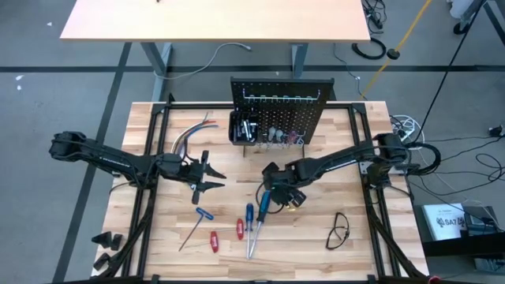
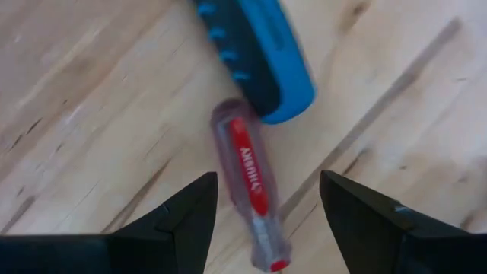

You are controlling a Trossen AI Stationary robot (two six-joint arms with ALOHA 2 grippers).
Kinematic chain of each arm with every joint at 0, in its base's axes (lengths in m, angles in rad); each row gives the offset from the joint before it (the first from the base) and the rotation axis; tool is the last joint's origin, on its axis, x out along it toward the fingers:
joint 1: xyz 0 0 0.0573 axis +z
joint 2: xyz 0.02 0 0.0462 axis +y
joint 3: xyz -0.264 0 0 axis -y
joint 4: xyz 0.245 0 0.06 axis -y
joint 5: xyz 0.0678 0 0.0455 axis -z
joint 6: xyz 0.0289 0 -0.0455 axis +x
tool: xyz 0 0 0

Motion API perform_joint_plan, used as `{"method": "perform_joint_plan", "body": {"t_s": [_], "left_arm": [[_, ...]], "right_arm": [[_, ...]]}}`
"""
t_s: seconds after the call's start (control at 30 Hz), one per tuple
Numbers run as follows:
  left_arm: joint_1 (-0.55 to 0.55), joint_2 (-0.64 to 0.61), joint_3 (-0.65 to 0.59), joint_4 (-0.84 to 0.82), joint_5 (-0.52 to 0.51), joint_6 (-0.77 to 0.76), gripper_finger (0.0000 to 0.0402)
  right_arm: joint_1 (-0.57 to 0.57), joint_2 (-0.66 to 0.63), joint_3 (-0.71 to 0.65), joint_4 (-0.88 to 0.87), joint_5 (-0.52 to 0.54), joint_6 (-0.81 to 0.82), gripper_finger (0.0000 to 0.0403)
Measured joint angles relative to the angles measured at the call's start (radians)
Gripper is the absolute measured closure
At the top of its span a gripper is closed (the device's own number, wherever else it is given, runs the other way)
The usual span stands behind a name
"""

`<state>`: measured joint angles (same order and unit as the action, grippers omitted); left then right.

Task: Hang tools onto peg board
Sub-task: Hang the red screwdriver on the peg board

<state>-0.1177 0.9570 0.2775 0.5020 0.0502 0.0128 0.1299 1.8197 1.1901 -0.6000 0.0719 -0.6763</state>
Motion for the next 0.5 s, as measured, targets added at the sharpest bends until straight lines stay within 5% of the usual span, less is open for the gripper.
{"method": "perform_joint_plan", "body": {"t_s": [0.5], "left_arm": [[0.000, 0.000, 0.000, -0.013, 0.000, 0.018, 0.0272]], "right_arm": [[-0.039, 0.052, 0.049, -0.083, -0.074, 0.000, 0.0179]]}}
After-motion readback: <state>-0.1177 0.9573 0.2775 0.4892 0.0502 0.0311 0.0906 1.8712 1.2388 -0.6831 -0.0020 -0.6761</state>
